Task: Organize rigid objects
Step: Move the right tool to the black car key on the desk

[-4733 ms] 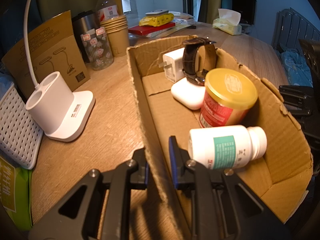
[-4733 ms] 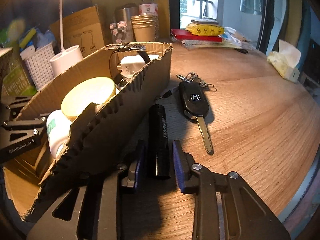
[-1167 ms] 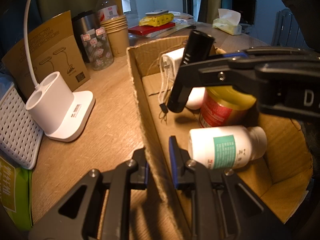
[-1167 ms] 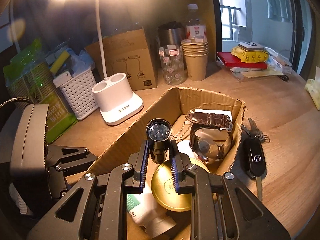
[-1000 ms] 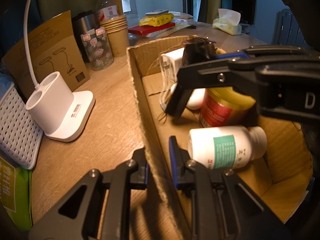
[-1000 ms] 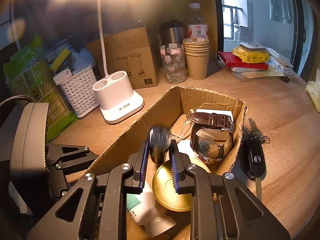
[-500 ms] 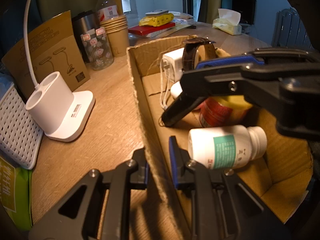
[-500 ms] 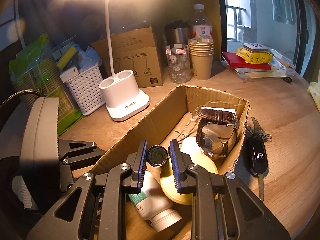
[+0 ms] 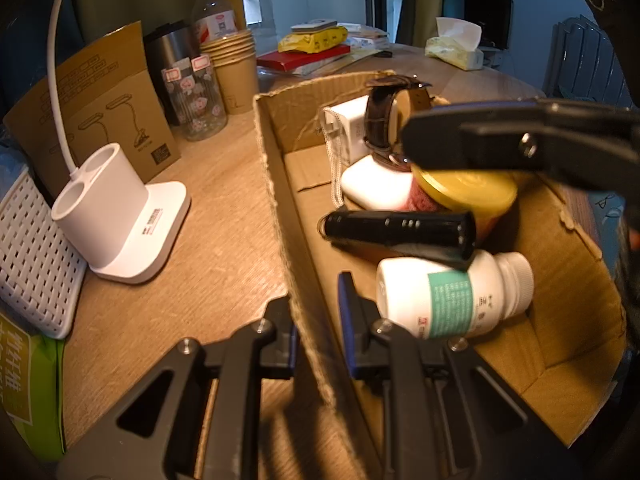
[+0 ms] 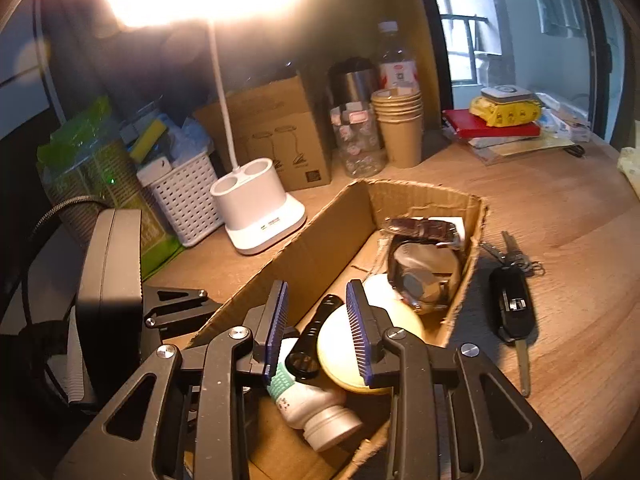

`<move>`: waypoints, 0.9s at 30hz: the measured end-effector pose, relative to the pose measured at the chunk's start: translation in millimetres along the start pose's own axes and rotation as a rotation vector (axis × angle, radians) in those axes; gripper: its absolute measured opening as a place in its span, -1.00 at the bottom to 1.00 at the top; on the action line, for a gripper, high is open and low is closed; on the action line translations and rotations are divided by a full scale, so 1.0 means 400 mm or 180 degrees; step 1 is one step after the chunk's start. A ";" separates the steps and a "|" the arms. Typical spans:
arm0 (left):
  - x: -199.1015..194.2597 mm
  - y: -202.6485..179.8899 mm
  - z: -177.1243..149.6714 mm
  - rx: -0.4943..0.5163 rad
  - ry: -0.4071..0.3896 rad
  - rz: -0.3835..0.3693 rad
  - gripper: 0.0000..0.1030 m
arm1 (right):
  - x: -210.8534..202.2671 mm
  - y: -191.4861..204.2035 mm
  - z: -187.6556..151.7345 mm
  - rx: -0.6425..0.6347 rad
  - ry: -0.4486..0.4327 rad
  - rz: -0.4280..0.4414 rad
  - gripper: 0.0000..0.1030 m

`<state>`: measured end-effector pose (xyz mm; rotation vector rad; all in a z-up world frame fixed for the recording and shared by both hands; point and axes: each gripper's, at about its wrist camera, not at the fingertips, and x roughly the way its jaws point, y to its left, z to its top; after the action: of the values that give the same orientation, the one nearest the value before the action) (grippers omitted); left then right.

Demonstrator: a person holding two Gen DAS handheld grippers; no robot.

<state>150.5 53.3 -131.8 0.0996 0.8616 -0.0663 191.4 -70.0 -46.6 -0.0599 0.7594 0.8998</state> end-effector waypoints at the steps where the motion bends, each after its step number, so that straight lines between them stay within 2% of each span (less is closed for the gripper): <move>1: 0.000 0.001 0.000 0.0000 0.0000 0.0000 -0.65 | -0.006 -0.004 0.001 0.0013 -0.0024 -0.0014 -0.36; 5: 0.000 0.001 0.000 0.0000 0.0000 0.0000 -0.65 | -0.029 -0.008 0.000 0.0001 -0.0084 -0.0121 -0.35; 9: 0.001 0.001 0.000 0.0000 0.0000 0.0000 -0.65 | -0.056 -0.017 0.000 -0.0004 -0.0171 -0.0264 -0.09; 17: 0.000 0.001 0.000 0.0000 0.0000 0.0000 -0.65 | -0.105 -0.059 -0.001 0.0068 -0.0301 -0.0456 -0.06; 21: 0.001 0.001 0.000 0.0001 -0.0001 0.0000 -0.65 | -0.116 -0.091 0.002 0.0115 -0.0351 -0.0634 0.04; 27: 0.001 0.001 0.000 0.0000 0.0000 0.0000 -0.65 | -0.123 -0.152 -0.001 0.0190 -0.0362 -0.0871 0.05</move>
<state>150.9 53.9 -131.9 0.0998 0.8615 -0.0663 216.3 -142.7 -31.9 -0.0579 0.6529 0.6149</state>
